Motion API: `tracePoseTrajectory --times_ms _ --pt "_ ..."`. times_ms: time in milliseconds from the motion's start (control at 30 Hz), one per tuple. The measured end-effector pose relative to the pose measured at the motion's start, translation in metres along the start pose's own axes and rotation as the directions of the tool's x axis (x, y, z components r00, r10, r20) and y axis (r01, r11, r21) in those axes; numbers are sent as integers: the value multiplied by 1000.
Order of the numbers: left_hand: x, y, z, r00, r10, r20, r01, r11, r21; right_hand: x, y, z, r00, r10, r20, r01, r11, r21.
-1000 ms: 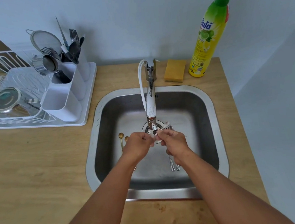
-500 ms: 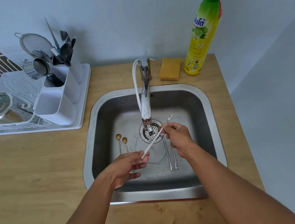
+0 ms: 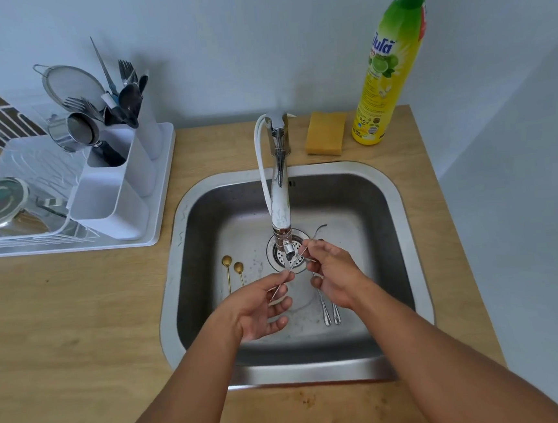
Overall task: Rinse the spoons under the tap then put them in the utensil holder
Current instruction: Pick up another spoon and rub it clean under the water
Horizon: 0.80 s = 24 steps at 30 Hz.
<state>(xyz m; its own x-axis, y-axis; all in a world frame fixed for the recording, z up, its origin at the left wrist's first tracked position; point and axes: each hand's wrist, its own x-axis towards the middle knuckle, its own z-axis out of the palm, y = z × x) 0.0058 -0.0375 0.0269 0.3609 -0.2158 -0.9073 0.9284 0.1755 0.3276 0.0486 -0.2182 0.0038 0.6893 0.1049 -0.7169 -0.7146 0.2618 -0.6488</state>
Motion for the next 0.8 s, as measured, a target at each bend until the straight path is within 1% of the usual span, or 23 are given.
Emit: tracePoseTrajectory --times_ms 133,333,400,500,600,700,800 --pt "3 1 5 989 60 -131 -47 994 103 -5 12 1 1000 6 29 -6 1000 -11" --pt "2 -2 12 958 154 -240 -130 985 116 -11 29 11 998 3 65 1 998 -66" --pt "0 -6 12 961 146 -235 -125 987 103 -11 28 11 998 -7 58 12 997 -82" --pt "0 -16 9 981 82 -173 -89 995 -32 -9 22 13 995 -24 98 34 995 -93" --pt "0 -26 7 989 50 -137 -63 994 -88 -8 18 15 992 -25 123 41 991 -131" --pt "0 -28 8 978 66 -197 -87 991 -103 -7 21 16 993 -23 119 44 984 -170" --pt "0 -25 13 945 143 -295 -168 984 -63 -8 23 16 995 -52 88 71 972 -224"
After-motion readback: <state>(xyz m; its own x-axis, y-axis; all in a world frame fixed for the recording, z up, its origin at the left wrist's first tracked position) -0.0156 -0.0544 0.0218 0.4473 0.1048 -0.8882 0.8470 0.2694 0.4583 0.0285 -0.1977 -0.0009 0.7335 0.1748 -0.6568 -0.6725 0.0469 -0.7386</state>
